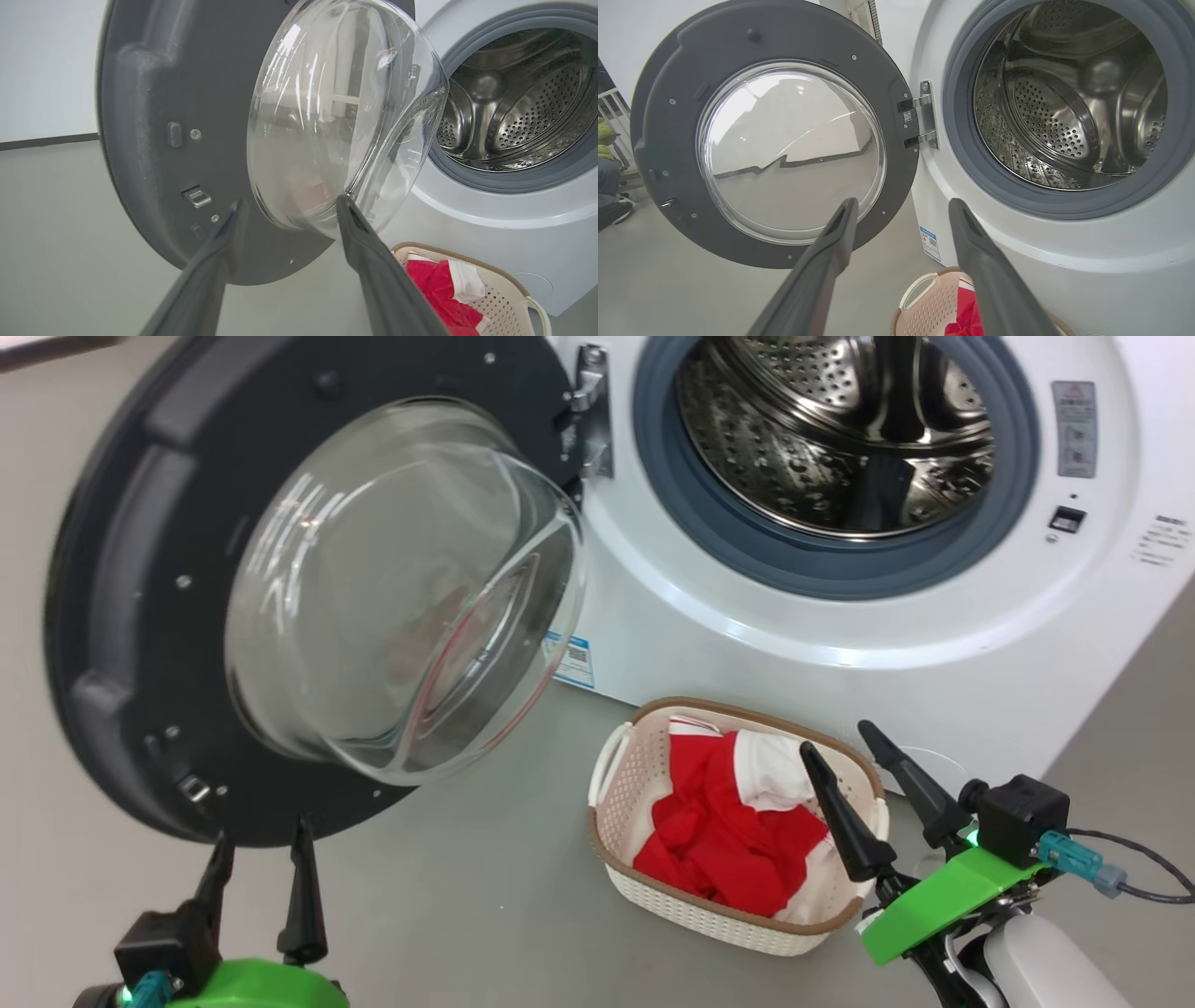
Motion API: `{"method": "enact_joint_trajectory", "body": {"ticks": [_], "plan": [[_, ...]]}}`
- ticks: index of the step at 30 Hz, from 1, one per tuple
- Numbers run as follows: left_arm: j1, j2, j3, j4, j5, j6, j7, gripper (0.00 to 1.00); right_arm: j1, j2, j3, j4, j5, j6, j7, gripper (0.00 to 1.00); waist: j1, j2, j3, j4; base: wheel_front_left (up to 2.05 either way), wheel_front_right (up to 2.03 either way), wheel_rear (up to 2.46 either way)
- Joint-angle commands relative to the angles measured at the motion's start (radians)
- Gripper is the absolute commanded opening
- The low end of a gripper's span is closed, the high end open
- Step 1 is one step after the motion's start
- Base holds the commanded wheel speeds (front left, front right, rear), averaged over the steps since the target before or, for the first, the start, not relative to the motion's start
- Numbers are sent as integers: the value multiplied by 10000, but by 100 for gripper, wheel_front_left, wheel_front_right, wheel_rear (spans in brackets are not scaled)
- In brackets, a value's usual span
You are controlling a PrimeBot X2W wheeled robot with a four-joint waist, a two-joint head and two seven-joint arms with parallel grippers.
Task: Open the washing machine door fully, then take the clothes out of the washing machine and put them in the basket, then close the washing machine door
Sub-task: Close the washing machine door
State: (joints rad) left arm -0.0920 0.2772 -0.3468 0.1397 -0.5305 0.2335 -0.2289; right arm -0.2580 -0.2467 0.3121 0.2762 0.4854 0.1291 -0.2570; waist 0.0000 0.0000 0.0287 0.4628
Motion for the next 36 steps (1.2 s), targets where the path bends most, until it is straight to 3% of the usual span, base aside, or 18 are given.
{"method": "enact_joint_trajectory", "body": {"ticks": [1,12,36], "plan": [[-102,303,358,-290,60,102,0,100,127,-9,209,-199,78,16,-48,100,0,0,-73,290,0,0,0],[221,426,547,-647,12,378,-33,100,-131,-7,655,-68,167,16,-48,100,0,0,-108,515,0,0,0],[258,715,771,-958,-167,448,-36,100,-259,-119,780,-8,273,16,-48,100,0,0,57,553,0,0,0]]}}
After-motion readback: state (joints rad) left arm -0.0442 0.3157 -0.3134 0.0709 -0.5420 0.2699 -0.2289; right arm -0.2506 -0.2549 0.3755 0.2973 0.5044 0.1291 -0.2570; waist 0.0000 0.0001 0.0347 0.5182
